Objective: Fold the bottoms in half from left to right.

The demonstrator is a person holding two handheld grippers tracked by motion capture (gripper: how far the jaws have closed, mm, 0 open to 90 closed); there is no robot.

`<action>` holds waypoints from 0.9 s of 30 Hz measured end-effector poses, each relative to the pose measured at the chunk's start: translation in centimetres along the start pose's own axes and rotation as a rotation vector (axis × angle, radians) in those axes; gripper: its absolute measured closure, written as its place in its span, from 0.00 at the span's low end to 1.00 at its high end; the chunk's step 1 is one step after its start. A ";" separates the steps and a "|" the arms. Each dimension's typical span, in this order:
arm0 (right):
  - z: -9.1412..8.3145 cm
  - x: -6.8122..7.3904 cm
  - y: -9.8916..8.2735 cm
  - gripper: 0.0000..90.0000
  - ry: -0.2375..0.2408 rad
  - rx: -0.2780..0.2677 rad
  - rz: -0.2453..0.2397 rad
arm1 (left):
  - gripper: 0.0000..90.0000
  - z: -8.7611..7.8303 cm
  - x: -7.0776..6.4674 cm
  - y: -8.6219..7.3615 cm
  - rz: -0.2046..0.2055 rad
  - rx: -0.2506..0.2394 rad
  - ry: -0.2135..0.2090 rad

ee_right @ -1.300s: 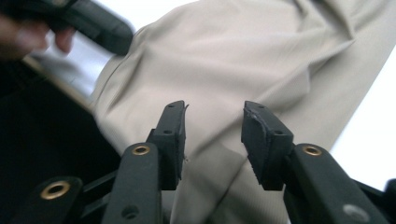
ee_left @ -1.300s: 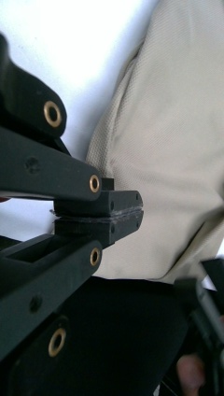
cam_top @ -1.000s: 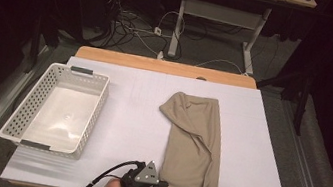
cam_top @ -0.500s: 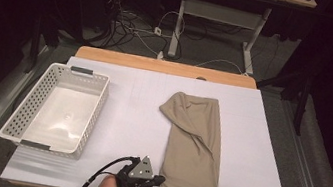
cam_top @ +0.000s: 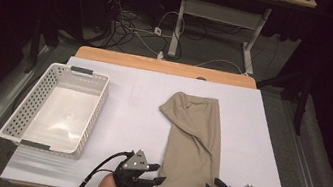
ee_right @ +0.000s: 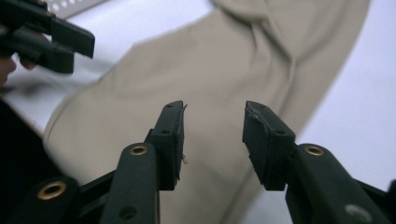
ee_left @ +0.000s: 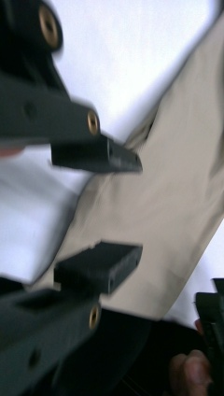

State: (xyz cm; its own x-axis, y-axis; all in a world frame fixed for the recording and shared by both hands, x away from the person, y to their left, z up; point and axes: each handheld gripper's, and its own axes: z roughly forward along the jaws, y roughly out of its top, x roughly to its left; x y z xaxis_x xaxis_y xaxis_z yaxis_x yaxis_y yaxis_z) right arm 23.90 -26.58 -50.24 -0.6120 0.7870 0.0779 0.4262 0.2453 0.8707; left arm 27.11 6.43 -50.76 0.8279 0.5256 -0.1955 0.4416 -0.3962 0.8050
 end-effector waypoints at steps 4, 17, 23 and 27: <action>2.9 -1.0 2.6 0.56 0.031 0.002 -0.072 | 0.37 -0.5 0.9 -0.1 0.007 -0.011 0.043; 9.4 -2.2 8.7 0.45 -0.040 0.039 -0.101 | 0.07 -2.3 4.2 -1.8 -0.077 -0.065 0.180; 11.8 -2.1 8.8 0.48 -0.056 0.049 -0.099 | 0.00 -2.8 5.0 -2.1 -0.131 -0.101 0.111; 14.0 -1.9 8.6 0.53 -0.048 0.095 -0.124 | 0.00 -2.5 4.7 -2.1 -0.111 -0.098 0.115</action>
State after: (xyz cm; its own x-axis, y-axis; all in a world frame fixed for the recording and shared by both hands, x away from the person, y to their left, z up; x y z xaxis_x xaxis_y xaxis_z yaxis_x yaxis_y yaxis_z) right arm 38.06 -18.08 -49.69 -0.6325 0.7727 -0.0530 0.4117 0.3934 0.8221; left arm 29.19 11.64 -51.98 0.7287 0.6467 -0.2253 0.4876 -0.2590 0.8338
